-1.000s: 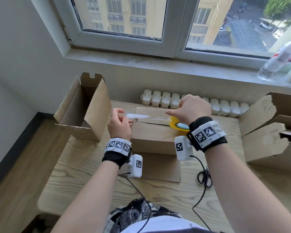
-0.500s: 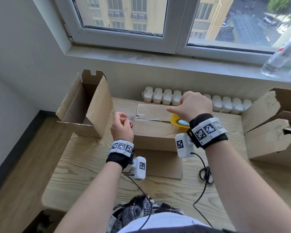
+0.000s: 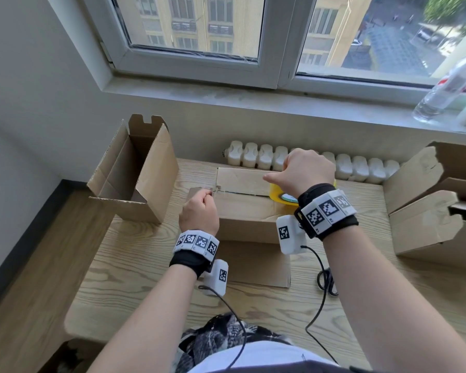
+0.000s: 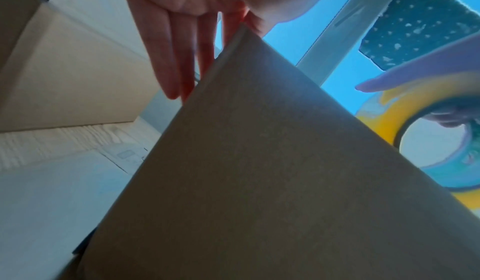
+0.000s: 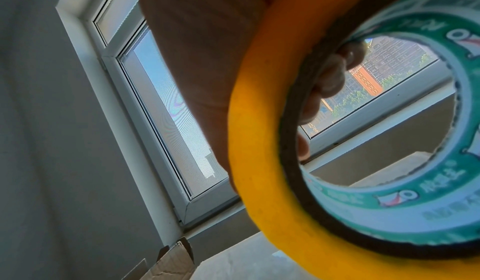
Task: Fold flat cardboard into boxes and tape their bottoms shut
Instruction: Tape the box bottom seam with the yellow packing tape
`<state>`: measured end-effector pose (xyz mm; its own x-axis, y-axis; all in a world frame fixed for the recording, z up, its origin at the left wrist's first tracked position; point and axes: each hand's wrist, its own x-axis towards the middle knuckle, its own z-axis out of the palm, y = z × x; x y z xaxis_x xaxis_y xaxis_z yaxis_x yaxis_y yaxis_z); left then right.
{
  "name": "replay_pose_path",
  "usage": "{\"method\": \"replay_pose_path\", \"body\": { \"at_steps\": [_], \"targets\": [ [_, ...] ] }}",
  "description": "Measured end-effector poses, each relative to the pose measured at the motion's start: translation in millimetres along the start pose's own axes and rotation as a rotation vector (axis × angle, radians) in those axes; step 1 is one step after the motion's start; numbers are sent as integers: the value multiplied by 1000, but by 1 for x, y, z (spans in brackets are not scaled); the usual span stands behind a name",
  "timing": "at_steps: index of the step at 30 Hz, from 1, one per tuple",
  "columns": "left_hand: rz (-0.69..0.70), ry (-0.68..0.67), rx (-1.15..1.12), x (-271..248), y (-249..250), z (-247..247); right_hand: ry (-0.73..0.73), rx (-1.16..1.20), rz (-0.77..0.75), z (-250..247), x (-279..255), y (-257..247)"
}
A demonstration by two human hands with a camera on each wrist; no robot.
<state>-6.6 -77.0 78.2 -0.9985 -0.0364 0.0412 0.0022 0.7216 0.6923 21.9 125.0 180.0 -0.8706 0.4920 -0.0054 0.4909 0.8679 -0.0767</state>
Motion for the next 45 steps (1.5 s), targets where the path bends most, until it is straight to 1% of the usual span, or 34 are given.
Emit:
{"method": "replay_pose_path", "body": {
  "at_steps": [3,7,9,12,14,16,19,23,26,27,29,31,33,38,41,45],
  "targets": [
    [-2,-105,140,-2,7,-4,3,-7,-13,0,-1,-2],
    [-24,-238,381,11,36,-3,19,-15,-48,1,-5,-6],
    [-76,-286,398,18,47,8,34,-33,-72,1,-8,-8],
    [-151,-276,381,19,50,24,39,-22,-84,2,-11,-6],
    [-149,-232,392,18,48,29,47,19,-67,-1,-10,1],
    [-140,-215,385,18,47,28,51,131,-57,-6,-9,13],
    [-135,-221,397,19,47,27,36,380,-67,-11,-8,37],
    [-124,-229,419,21,46,29,37,637,-9,-4,-7,58],
    [-134,-248,437,23,46,29,-10,933,-22,3,-12,73],
    [-132,-249,440,23,47,29,-30,999,-37,5,-15,77],
    [-126,-246,435,23,47,29,-34,1047,-62,9,-23,81],
    [-123,-241,427,21,48,29,2,1035,-57,10,-25,82],
    [-122,-239,425,20,48,27,61,974,-20,6,-24,80],
    [-102,-229,406,19,45,26,167,610,73,-10,-21,83],
    [-81,-229,394,18,42,26,203,456,140,-16,-22,88],
    [-73,-243,373,16,44,26,223,235,183,-13,-23,92]
  ]
}}
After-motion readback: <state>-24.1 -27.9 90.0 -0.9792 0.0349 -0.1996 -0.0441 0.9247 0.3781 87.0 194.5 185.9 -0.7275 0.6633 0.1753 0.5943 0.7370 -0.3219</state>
